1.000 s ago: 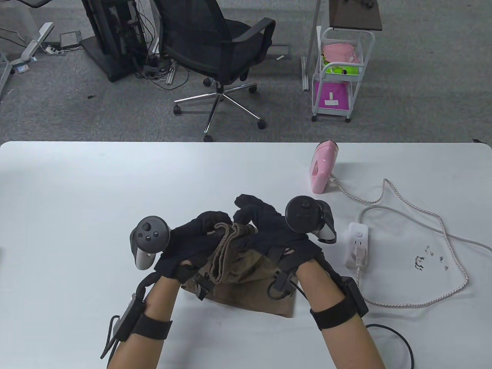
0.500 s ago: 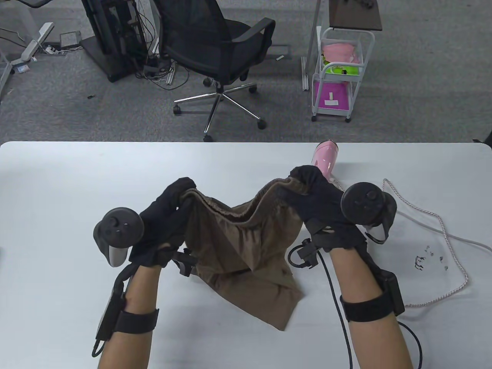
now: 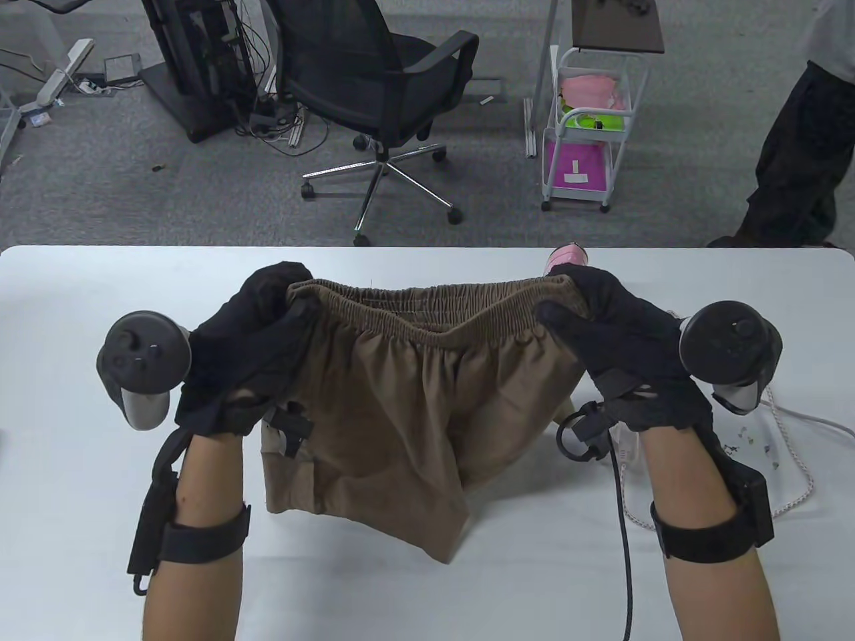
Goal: Iron shorts with electric iron on table
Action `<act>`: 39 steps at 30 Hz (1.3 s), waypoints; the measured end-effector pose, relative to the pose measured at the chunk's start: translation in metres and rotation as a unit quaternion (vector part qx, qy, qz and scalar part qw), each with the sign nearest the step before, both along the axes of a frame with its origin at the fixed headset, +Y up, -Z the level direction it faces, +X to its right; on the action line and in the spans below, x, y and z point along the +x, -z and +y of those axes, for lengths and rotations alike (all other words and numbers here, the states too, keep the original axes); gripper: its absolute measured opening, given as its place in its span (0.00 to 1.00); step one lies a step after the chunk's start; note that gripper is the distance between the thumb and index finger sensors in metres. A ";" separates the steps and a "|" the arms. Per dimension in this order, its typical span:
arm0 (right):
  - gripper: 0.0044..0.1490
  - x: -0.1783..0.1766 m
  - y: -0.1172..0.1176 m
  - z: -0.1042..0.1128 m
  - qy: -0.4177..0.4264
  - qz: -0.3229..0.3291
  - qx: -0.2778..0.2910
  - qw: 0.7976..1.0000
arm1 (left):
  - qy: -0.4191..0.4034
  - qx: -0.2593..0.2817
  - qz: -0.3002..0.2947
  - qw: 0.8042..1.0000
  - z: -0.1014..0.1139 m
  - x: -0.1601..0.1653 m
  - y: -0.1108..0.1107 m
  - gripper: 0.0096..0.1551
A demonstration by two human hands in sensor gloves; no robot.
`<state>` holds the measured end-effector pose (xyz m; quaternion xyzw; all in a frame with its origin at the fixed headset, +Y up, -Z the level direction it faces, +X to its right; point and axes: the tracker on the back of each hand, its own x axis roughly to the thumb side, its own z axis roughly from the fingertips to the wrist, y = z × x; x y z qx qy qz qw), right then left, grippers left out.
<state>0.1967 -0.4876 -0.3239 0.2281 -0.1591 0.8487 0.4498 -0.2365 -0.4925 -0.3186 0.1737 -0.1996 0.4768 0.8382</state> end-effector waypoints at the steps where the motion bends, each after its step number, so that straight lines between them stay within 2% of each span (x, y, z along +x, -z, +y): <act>1: 0.32 0.002 0.007 -0.002 -0.015 0.005 -0.021 1.000 | 0.013 -0.010 0.003 1.000 -0.001 0.002 0.009 0.26; 6: 0.29 0.006 0.051 -0.020 -0.040 -0.017 -0.084 0.995 | 0.093 -0.047 0.056 0.993 -0.012 0.014 0.054 0.28; 9: 0.28 0.002 0.087 -0.029 -0.040 -0.041 -0.113 0.992 | 0.147 -0.058 0.124 0.980 -0.018 0.023 0.089 0.28; 10: 0.28 0.000 0.100 -0.029 -0.028 -0.054 -0.115 0.991 | 0.163 -0.047 0.151 0.974 -0.018 0.025 0.103 0.28; 12: 0.28 -0.005 0.114 -0.023 0.012 -0.066 -0.104 0.992 | 0.166 -0.033 0.193 0.966 -0.013 0.027 0.117 0.27; 14: 0.27 -0.010 0.117 -0.011 0.044 -0.064 -0.093 0.993 | 0.141 -0.012 0.213 0.967 -0.002 0.024 0.120 0.27; 16: 0.27 -0.014 0.113 0.000 0.086 -0.041 -0.076 0.992 | 0.093 0.017 0.217 0.972 0.009 0.017 0.115 0.27; 19: 0.26 -0.020 0.098 0.011 0.136 -0.003 -0.007 0.991 | 0.034 0.059 0.194 0.979 0.017 0.004 0.098 0.27; 21: 0.26 -0.023 0.087 0.011 0.112 0.007 0.031 0.993 | 0.017 0.101 0.175 0.979 0.014 -0.003 0.086 0.26; 24: 0.27 -0.025 0.074 -0.006 0.058 -0.005 0.068 0.996 | 0.030 0.145 0.156 0.977 -0.001 -0.018 0.065 0.26; 28: 0.27 -0.030 0.053 -0.048 -0.035 0.022 0.043 0.998 | 0.080 0.107 0.104 0.986 -0.042 -0.036 0.036 0.26; 31: 0.27 -0.037 0.036 -0.085 -0.109 0.046 0.009 0.993 | 0.150 0.052 0.069 0.985 -0.081 -0.048 0.017 0.26; 36: 0.28 -0.056 0.001 -0.146 -0.242 0.100 -0.052 0.964 | 0.248 -0.047 0.015 0.968 -0.146 -0.060 -0.014 0.26; 39: 0.28 -0.070 -0.016 -0.183 -0.285 0.123 -0.084 0.947 | 0.309 -0.109 -0.014 0.945 -0.181 -0.064 -0.030 0.26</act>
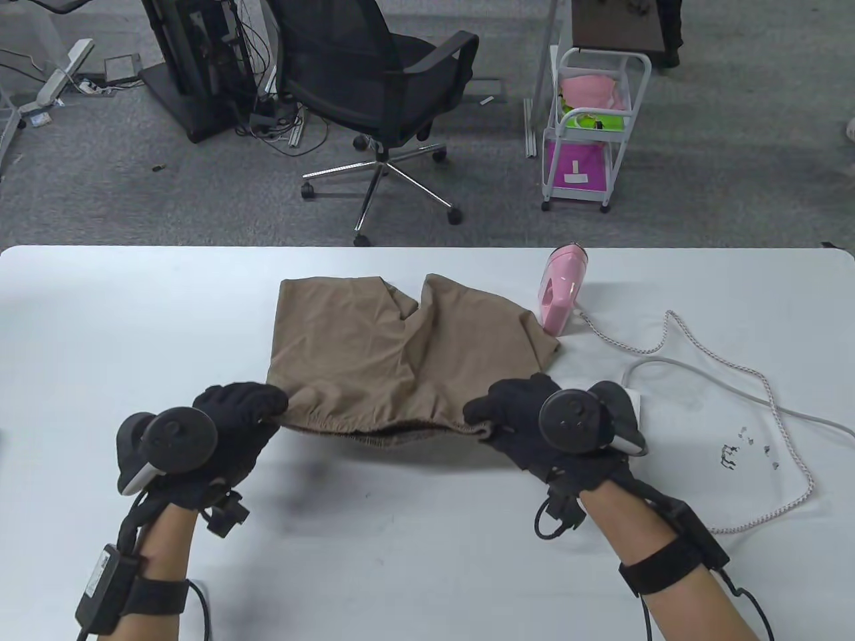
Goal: Iron shorts with electric iron on table
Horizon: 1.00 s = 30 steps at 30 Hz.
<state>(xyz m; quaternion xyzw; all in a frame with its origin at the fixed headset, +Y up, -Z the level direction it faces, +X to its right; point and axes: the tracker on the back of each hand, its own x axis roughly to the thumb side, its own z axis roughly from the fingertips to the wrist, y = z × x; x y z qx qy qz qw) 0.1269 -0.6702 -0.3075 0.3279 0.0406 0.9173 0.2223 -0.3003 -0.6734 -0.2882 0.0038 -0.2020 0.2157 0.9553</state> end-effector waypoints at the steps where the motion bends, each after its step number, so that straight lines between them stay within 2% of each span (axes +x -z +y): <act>1: 0.28 -0.003 -0.004 -0.008 -0.016 0.005 -0.012 1.000 | 0.014 -0.017 -0.003 1.000 -0.009 -0.001 -0.004 0.26; 5: 0.27 -0.022 -0.021 -0.045 -0.050 0.020 -0.040 0.998 | 0.095 -0.093 -0.023 0.991 -0.052 0.000 -0.019 0.26; 7: 0.27 -0.031 -0.027 -0.058 -0.090 0.043 -0.058 0.993 | 0.135 -0.124 -0.037 0.982 -0.064 0.006 -0.024 0.26; 9: 0.27 -0.037 -0.033 -0.069 -0.126 0.056 -0.049 0.989 | 0.190 -0.145 -0.053 0.970 -0.071 0.013 -0.030 0.26; 10: 0.27 -0.040 -0.036 -0.075 -0.145 0.064 -0.056 0.986 | 0.219 -0.145 -0.062 0.963 -0.072 0.016 -0.033 0.26; 12: 0.27 -0.041 -0.042 -0.084 -0.166 0.076 -0.073 0.980 | 0.232 -0.128 -0.072 0.962 -0.070 0.020 -0.037 0.26; 15: 0.27 -0.040 -0.051 -0.091 -0.171 0.086 -0.080 0.978 | 0.243 -0.158 -0.086 0.953 -0.069 0.023 -0.043 0.26; 20: 0.29 -0.038 -0.064 -0.090 -0.173 0.103 -0.086 0.976 | 0.261 -0.178 -0.108 0.943 -0.067 0.024 -0.054 0.26; 22: 0.29 -0.038 -0.068 -0.089 -0.183 0.113 -0.075 0.974 | 0.269 -0.187 -0.114 0.938 -0.067 0.024 -0.059 0.20; 23: 0.29 -0.038 -0.070 -0.089 -0.182 0.119 -0.071 0.973 | 0.273 -0.189 -0.115 0.936 -0.066 0.024 -0.061 0.21; 27: 0.29 -0.039 -0.073 -0.092 -0.162 0.132 -0.087 0.974 | 0.287 -0.188 -0.124 0.931 -0.067 0.029 -0.068 0.21; 30: 0.28 -0.039 -0.074 -0.093 -0.158 0.133 -0.084 0.975 | 0.288 -0.177 -0.126 0.933 -0.064 0.032 -0.066 0.21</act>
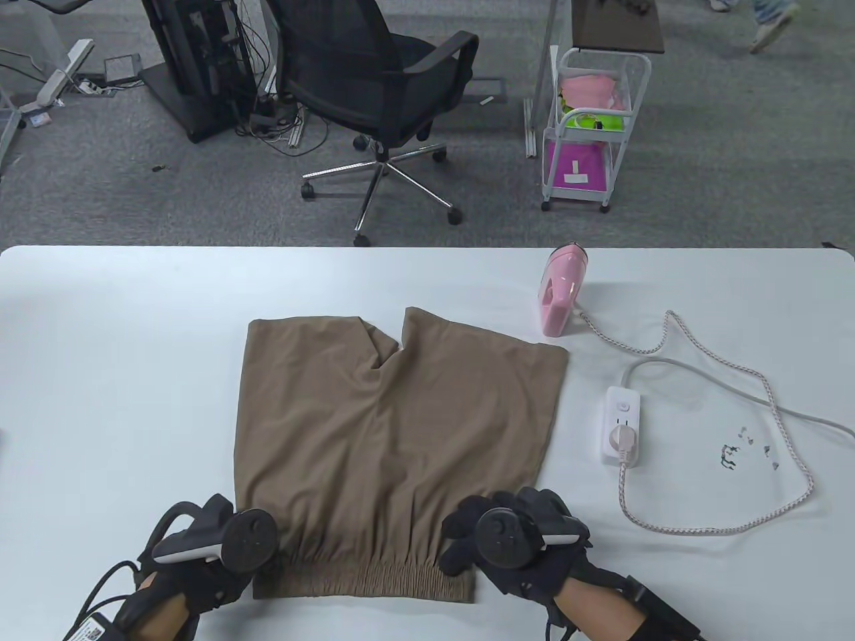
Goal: Iron shorts with electric iron on table
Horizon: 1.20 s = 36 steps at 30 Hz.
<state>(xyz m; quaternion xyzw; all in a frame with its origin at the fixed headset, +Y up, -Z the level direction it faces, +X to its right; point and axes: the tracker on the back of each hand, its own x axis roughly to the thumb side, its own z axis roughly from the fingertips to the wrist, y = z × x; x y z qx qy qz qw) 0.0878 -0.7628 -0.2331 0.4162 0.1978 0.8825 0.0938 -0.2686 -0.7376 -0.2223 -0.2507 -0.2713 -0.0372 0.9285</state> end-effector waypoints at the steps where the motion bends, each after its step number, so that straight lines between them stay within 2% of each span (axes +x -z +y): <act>1: 0.28 0.000 0.000 0.000 0.000 0.003 0.000 1.000 | -0.006 0.001 0.004 1.000 0.002 0.001 0.001 0.21; 6: 0.26 0.001 0.000 0.003 0.012 0.010 -0.011 1.000 | -0.041 0.062 -0.006 0.997 0.022 0.024 0.011 0.21; 10: 0.26 0.002 0.003 0.004 0.013 0.009 -0.021 1.000 | -0.063 0.076 -0.017 0.995 0.026 0.059 0.020 0.25; 15: 0.29 0.007 0.011 0.007 0.021 0.000 -0.045 0.999 | -0.067 0.078 -0.051 0.993 0.009 0.109 0.024 0.34; 17: 0.30 0.010 0.015 0.010 0.028 -0.009 -0.056 0.998 | -0.069 0.051 -0.064 0.994 -0.002 0.124 0.023 0.38; 20: 0.31 0.017 0.024 0.019 0.046 -0.036 -0.084 0.995 | -0.063 0.009 -0.075 0.995 -0.018 0.136 0.021 0.43; 23: 0.33 0.026 0.037 0.032 0.079 -0.076 -0.089 0.990 | -0.058 -0.001 -0.077 0.995 -0.026 0.134 0.021 0.42; 27: 0.37 0.041 0.061 0.055 0.154 -0.169 -0.084 0.970 | -0.077 0.017 -0.073 0.994 -0.028 0.131 0.020 0.41; 30: 0.40 0.056 0.082 0.078 0.214 -0.253 -0.063 0.941 | -0.069 0.021 -0.075 0.995 -0.027 0.133 0.019 0.40; 32: 0.42 0.068 0.097 0.092 0.259 -0.310 -0.046 0.914 | -0.071 0.023 -0.076 0.994 -0.027 0.133 0.019 0.40; 36: 0.45 0.087 0.133 0.106 0.277 -0.402 -0.013 0.872 | -0.077 0.020 -0.072 0.994 -0.027 0.131 0.020 0.40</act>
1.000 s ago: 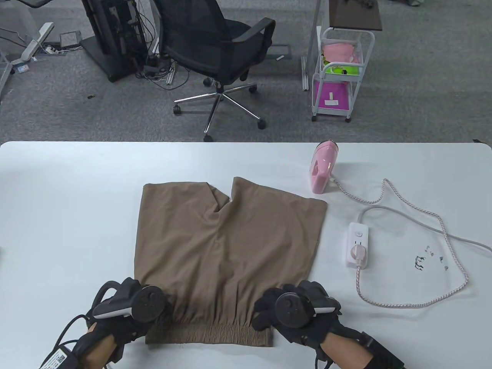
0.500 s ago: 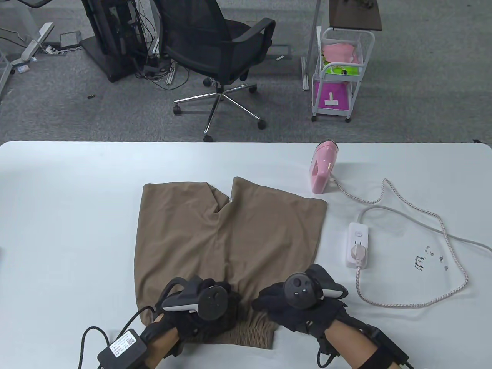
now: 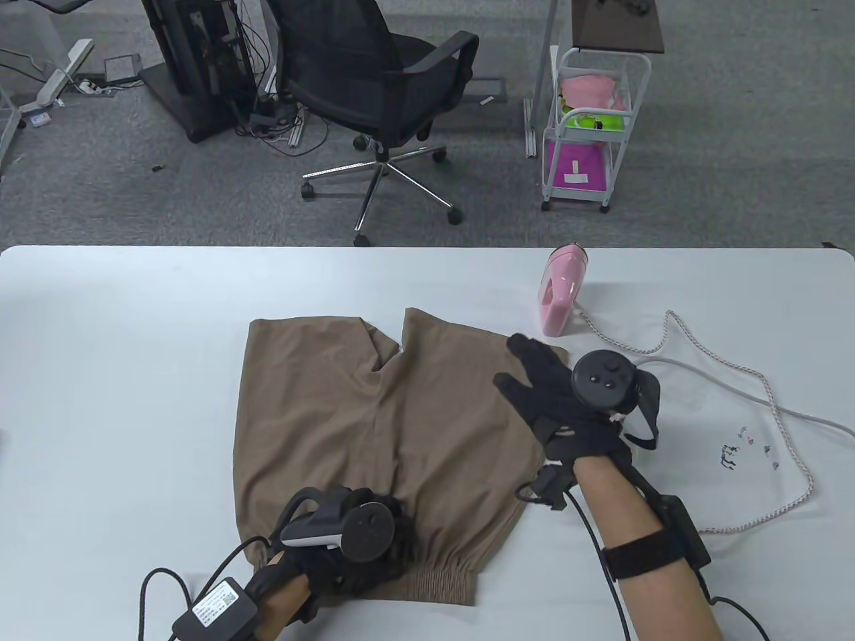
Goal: Iron shorts with electric iron on table
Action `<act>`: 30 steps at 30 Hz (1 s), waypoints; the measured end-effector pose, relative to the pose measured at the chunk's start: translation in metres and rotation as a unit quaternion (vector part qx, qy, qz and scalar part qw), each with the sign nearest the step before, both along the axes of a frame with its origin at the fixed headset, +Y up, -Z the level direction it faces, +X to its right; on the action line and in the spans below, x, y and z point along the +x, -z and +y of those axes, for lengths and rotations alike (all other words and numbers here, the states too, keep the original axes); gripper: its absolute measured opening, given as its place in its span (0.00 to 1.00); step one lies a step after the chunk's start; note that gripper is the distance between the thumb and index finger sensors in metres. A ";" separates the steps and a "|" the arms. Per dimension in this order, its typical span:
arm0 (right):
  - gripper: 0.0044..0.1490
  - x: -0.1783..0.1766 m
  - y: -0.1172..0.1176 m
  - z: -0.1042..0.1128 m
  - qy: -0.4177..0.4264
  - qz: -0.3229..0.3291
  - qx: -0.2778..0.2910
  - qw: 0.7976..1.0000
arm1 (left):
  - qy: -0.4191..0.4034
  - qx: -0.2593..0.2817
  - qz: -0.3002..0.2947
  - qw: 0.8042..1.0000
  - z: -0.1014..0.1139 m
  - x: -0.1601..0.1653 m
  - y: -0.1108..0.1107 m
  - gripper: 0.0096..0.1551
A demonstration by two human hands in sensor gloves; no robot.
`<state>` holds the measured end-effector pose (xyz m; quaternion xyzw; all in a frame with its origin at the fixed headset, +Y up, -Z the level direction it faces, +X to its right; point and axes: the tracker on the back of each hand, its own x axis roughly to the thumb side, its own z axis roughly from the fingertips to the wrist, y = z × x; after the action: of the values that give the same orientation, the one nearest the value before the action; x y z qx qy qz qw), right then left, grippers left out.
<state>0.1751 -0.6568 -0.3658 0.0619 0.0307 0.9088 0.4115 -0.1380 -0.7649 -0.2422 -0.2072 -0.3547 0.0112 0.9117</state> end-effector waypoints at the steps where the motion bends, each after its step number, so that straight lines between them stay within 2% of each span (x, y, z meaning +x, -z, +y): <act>1: 0.46 0.005 0.011 0.000 0.007 -0.034 -0.008 0.999 | -0.002 0.000 0.000 1.000 0.000 -0.001 0.000 0.39; 5: 0.50 0.021 0.048 -0.008 0.042 -0.122 -0.035 0.991 | -0.006 0.001 0.002 1.000 -0.001 -0.002 -0.001 0.39; 8: 0.54 0.028 0.069 -0.017 0.035 -0.146 -0.072 0.986 | -0.001 -0.004 0.004 1.000 0.000 -0.002 0.000 0.39; 10: 0.57 0.031 0.084 -0.027 0.020 -0.185 -0.093 0.978 | -0.001 -0.003 0.006 1.000 -0.001 -0.002 -0.001 0.38; 13: 0.60 0.036 0.101 -0.040 0.013 -0.202 -0.134 0.970 | -0.003 -0.007 0.011 1.000 -0.001 -0.003 -0.001 0.38; 16: 0.59 0.040 0.115 -0.057 0.050 -0.220 -0.165 0.960 | -0.007 -0.012 0.015 1.000 -0.001 -0.004 -0.001 0.38; 20: 0.53 0.046 0.125 -0.082 0.161 -0.231 -0.203 0.938 | -0.012 -0.020 0.018 1.000 -0.002 -0.007 0.000 0.38; 23: 0.46 0.049 0.130 -0.093 0.186 -0.221 -0.213 0.933 | -0.015 -0.025 0.020 0.999 -0.003 -0.008 0.001 0.38; 27: 0.33 0.054 0.135 -0.098 0.229 -0.221 -0.198 0.927 | -0.018 -0.034 0.023 0.999 -0.005 -0.010 0.002 0.38; 29: 0.26 0.057 0.137 -0.098 0.285 -0.210 -0.180 0.918 | -0.018 -0.037 0.024 0.999 -0.005 -0.011 0.002 0.38; 30: 0.26 0.057 0.138 -0.097 0.327 -0.203 -0.178 0.906 | -0.019 -0.038 0.025 0.999 -0.005 -0.011 0.002 0.38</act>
<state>0.2322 -0.7541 -0.5037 -0.1922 0.0859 0.6956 0.6869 -0.1491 -0.7697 -0.2447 -0.2344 -0.3353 0.0466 0.9113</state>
